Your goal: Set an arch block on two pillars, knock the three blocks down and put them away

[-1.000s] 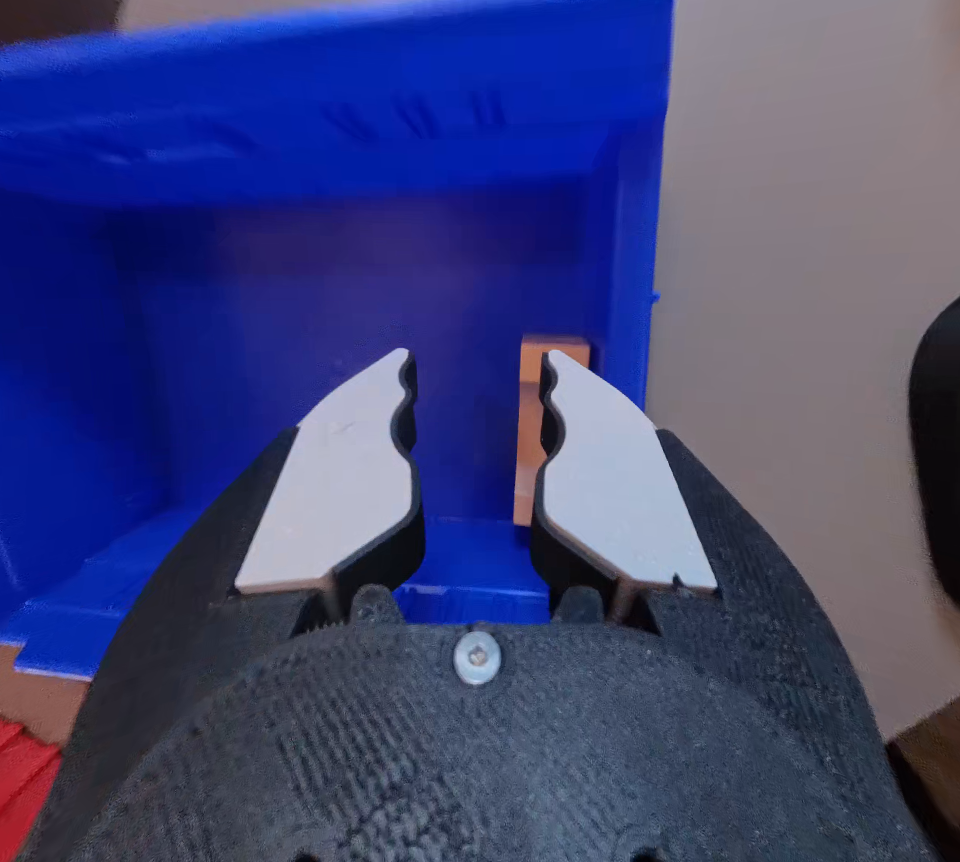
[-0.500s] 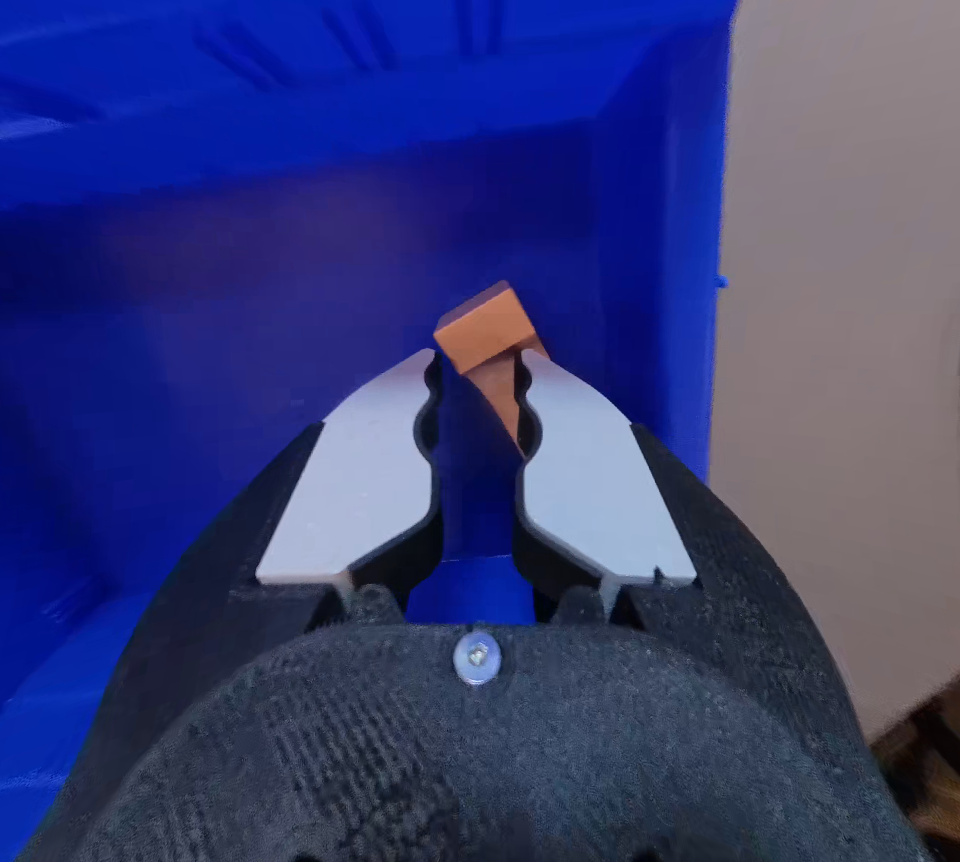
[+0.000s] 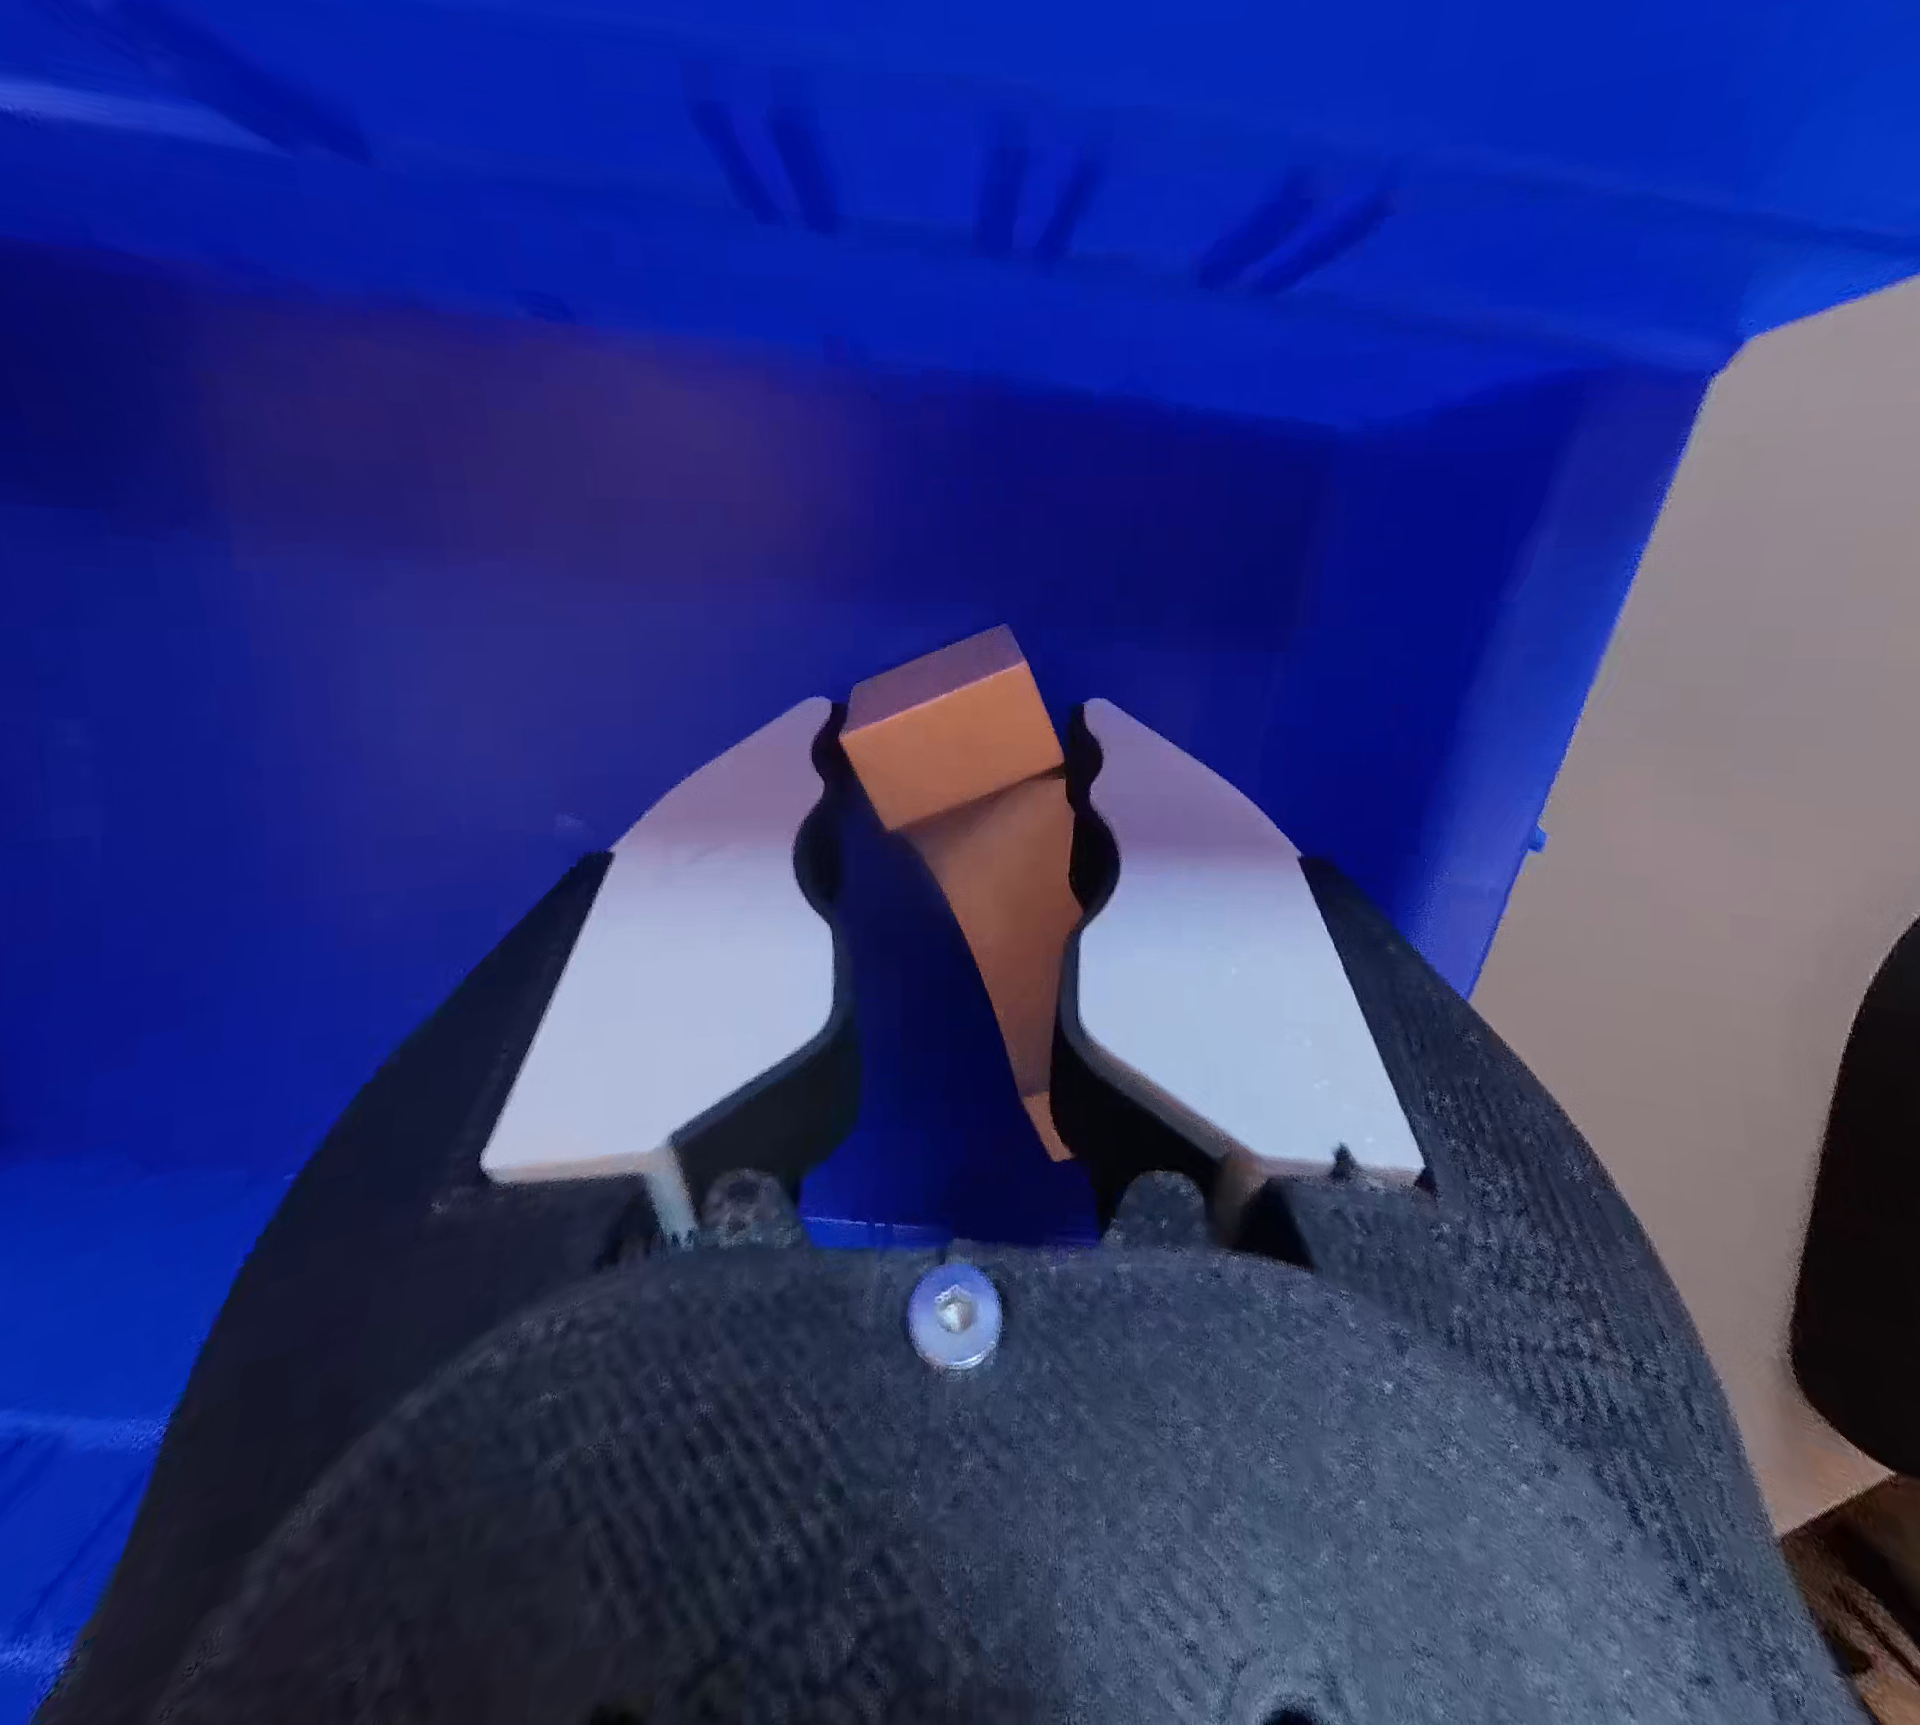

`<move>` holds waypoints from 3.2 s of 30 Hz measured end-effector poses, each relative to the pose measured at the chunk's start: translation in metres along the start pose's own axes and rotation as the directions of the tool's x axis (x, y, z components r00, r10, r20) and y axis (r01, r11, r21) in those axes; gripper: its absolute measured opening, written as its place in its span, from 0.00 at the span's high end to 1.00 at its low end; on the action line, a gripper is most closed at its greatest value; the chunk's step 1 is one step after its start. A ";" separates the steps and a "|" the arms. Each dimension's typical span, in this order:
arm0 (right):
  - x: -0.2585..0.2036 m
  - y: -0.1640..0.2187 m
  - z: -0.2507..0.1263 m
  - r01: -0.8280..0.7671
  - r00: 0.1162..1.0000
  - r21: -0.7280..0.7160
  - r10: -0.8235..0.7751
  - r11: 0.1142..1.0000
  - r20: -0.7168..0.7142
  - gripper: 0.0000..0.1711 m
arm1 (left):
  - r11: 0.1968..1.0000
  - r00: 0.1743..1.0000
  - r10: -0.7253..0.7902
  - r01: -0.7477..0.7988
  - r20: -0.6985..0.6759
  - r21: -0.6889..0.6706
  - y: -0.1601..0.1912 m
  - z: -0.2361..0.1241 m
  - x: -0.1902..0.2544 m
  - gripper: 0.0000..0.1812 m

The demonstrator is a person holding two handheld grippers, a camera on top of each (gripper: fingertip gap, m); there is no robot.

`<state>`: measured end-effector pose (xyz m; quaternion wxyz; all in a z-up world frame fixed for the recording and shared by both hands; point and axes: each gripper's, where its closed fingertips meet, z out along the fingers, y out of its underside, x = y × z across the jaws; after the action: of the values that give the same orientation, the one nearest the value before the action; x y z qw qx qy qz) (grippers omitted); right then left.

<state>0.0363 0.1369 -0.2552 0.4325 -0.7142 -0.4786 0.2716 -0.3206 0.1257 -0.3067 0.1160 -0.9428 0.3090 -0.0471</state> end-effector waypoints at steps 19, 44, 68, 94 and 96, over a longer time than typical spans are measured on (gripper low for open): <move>-0.078 -0.062 -0.019 -0.097 0.947 0.293 -0.002 0.951 0.322 0.73 | 0.435 0.906 0.421 -0.169 -0.034 0.884 -0.119 -0.129 0.239 0.81; -0.134 -0.053 -0.012 -0.126 0.836 0.228 -0.021 0.965 0.548 0.81 | 0.382 0.805 0.526 0.066 -0.276 0.922 -0.123 -0.094 0.299 0.81; -0.023 -0.056 0.031 0.495 0.866 -0.508 -0.353 0.705 0.355 0.81 | 0.473 0.935 0.319 -0.017 -0.153 0.881 -0.129 -0.043 0.243 0.79; -0.027 -0.045 0.042 0.535 0.844 -0.575 -0.367 0.619 0.391 0.81 | 0.520 0.938 0.315 -0.041 -0.147 0.853 -0.128 -0.029 0.244 0.79; -0.027 -0.045 0.042 0.535 0.844 -0.577 -0.368 0.617 0.389 0.81 | 0.521 0.938 0.315 -0.043 -0.145 0.852 -0.128 -0.029 0.244 0.79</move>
<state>-0.0285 0.1352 -0.2366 0.1435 -0.6380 -0.7552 0.0452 -0.0554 0.0758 -0.2431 0.5115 -0.7170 0.3578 -0.3102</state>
